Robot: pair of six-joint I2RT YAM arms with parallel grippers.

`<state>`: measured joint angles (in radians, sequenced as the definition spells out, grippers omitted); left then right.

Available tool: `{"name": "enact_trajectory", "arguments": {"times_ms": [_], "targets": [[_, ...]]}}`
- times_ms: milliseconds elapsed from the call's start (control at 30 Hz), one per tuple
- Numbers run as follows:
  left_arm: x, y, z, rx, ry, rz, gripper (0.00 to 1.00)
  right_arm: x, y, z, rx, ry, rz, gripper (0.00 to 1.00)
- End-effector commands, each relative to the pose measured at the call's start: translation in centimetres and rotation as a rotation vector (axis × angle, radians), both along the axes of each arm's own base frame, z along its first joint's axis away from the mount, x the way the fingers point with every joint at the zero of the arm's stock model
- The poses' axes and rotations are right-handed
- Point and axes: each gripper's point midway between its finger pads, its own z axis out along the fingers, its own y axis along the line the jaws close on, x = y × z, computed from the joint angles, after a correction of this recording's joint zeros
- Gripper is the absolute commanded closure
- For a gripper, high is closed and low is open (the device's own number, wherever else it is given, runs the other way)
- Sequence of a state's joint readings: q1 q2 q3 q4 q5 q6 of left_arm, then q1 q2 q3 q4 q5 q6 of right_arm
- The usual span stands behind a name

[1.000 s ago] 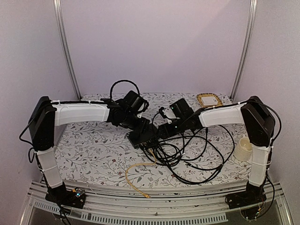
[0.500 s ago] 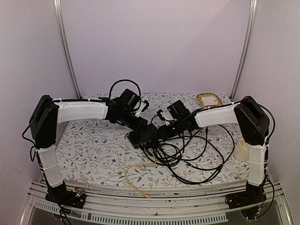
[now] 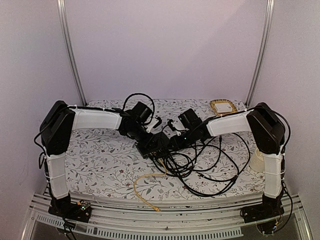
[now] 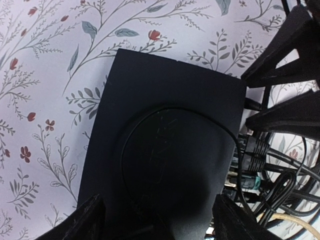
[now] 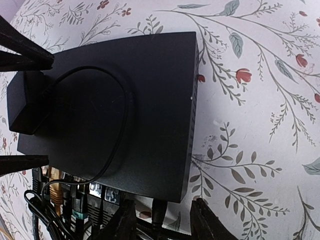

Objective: Pull the plug from the switch port
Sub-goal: Hold the switch port at the center of the board.

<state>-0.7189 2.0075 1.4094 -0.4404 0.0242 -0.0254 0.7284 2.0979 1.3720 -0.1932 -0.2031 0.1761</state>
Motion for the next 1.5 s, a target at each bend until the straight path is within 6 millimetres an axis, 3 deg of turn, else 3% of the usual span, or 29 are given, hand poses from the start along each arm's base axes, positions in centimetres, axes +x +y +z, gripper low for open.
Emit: {"name": "enact_trajectory", "arguments": {"times_ms": [0, 267, 867, 1467], "targets": [[0.0, 0.1, 0.0, -0.011, 0.017, -0.04, 0.22, 0.5, 0.2, -0.2, 0.012, 0.011, 0.02, 0.62], [-0.8, -0.1, -0.3, -0.017, 0.038, -0.081, 0.21, 0.7, 0.2, -0.4, 0.022, 0.02, 0.03, 0.65], [-0.2, -0.1, -1.5, 0.06, 0.053, -0.103, 0.19, 0.9, 0.9, -0.4, 0.05, 0.035, 0.054, 0.69], [1.1, 0.3, -1.8, 0.204, -0.031, -0.088, 0.19, 1.2, 1.3, -0.4, 0.056, 0.055, 0.057, 0.85]]}}
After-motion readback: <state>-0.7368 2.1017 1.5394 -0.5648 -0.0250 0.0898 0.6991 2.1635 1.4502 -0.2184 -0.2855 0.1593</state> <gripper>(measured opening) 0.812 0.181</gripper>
